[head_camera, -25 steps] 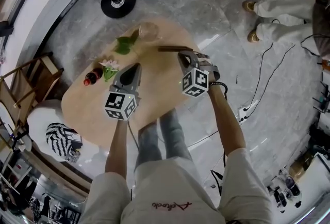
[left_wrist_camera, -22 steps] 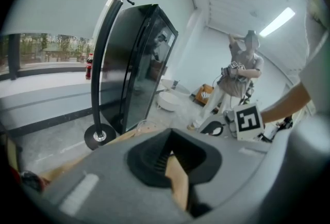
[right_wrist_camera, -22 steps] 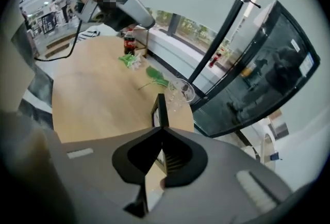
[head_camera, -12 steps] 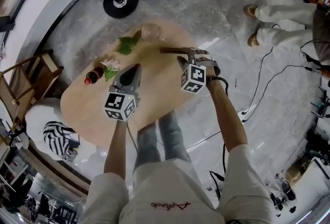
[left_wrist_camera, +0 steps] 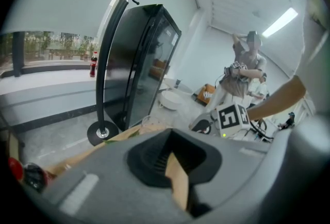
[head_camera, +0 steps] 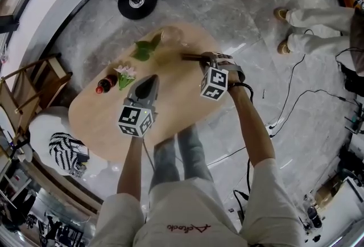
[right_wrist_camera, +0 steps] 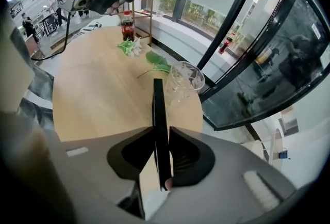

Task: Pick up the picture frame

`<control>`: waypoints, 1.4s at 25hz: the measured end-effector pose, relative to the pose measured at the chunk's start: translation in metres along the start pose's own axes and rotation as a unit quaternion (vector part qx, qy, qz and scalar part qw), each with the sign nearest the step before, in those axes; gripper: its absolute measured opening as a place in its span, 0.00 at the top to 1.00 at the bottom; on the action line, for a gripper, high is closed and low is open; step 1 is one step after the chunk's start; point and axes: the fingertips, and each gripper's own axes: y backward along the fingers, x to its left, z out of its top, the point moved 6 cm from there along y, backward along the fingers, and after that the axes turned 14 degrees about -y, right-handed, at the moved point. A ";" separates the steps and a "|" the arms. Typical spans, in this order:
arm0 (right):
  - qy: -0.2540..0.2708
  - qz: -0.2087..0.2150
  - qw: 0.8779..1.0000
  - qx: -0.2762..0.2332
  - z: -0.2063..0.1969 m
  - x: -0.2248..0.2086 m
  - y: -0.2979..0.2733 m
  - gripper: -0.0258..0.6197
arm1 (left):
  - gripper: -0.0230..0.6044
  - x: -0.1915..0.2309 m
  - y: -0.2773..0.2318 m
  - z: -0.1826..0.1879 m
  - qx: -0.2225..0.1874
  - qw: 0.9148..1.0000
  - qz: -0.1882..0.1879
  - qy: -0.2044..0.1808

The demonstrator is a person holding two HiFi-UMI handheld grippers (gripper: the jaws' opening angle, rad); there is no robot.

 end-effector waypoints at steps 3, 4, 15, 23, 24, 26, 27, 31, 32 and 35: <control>0.008 -0.002 1.000 0.003 0.001 0.002 -0.002 0.84 | 0.96 0.001 0.001 -0.001 -0.001 1.000 0.002 0.002; 0.007 0.001 1.000 0.003 0.001 0.003 -0.002 0.84 | 0.96 0.001 0.001 -0.001 -0.002 1.000 0.002 0.002; -0.046 0.011 0.999 0.000 -0.001 0.012 0.023 0.84 | 0.96 -0.005 0.008 0.020 -0.010 1.000 -0.004 -0.011; -0.136 -0.002 0.990 -0.046 0.003 0.007 0.074 0.84 | 0.96 -0.022 0.019 0.044 -0.022 0.999 -0.013 -0.023; -0.162 -0.002 0.985 -0.057 0.003 0.005 0.082 0.84 | 0.96 -0.025 0.021 0.049 -0.024 0.999 -0.015 -0.026; -0.218 -0.005 0.972 -0.083 0.004 0.001 0.101 0.84 | 0.96 -0.030 0.027 0.059 -0.030 0.999 -0.016 -0.031; -0.250 -0.006 0.963 -0.099 0.005 -0.001 0.112 0.84 | 0.96 -0.032 0.030 0.066 -0.035 0.999 -0.016 -0.035; -0.374 -0.010 0.911 -0.170 0.005 -0.001 0.163 0.84 | 0.96 -0.045 0.051 0.091 -0.049 0.998 -0.016 -0.044; -0.400 -0.010 0.897 -0.186 0.005 0.002 0.178 0.84 | 0.96 -0.050 0.059 0.097 -0.050 0.998 -0.016 -0.045; -0.457 -0.026 0.855 -0.243 0.006 0.002 0.219 0.84 | 0.96 -0.060 0.074 0.121 -0.066 0.996 -0.015 -0.054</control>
